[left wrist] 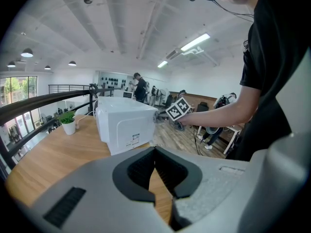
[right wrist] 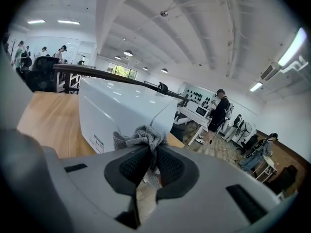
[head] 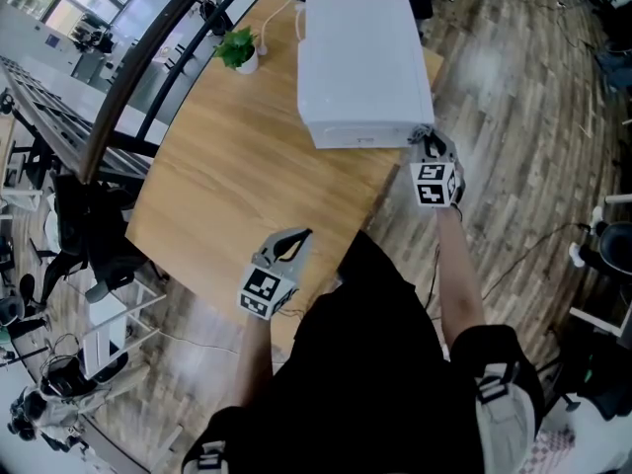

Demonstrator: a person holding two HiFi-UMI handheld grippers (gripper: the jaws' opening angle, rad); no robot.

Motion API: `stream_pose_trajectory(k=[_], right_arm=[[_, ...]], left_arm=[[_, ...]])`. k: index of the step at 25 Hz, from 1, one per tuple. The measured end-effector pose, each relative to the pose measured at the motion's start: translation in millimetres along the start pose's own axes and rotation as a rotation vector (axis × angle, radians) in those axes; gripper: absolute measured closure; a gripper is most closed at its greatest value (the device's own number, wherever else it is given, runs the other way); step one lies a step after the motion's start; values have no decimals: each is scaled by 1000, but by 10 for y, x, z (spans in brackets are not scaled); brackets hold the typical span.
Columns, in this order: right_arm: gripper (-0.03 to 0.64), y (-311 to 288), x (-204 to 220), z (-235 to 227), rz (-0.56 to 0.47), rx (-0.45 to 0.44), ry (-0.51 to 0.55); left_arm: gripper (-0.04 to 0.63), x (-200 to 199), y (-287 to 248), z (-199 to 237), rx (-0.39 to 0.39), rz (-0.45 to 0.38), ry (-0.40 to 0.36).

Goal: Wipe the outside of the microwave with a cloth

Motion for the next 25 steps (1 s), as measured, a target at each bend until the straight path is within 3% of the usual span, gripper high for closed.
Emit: stream_pose_trajectory(k=[25], right_arm=[[580,-213,266,248,81,-25,20]], left_arm=[[595,110,22,68,-17,17,25]])
Point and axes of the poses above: the fingertips, and each gripper's own axes: y backward along the fingers, z to its left, x out of its underside, the point moved 5 cm from there along y, backward along the fingers, and after that the axes turned 1 degree about -y, right-handed, at the moved point
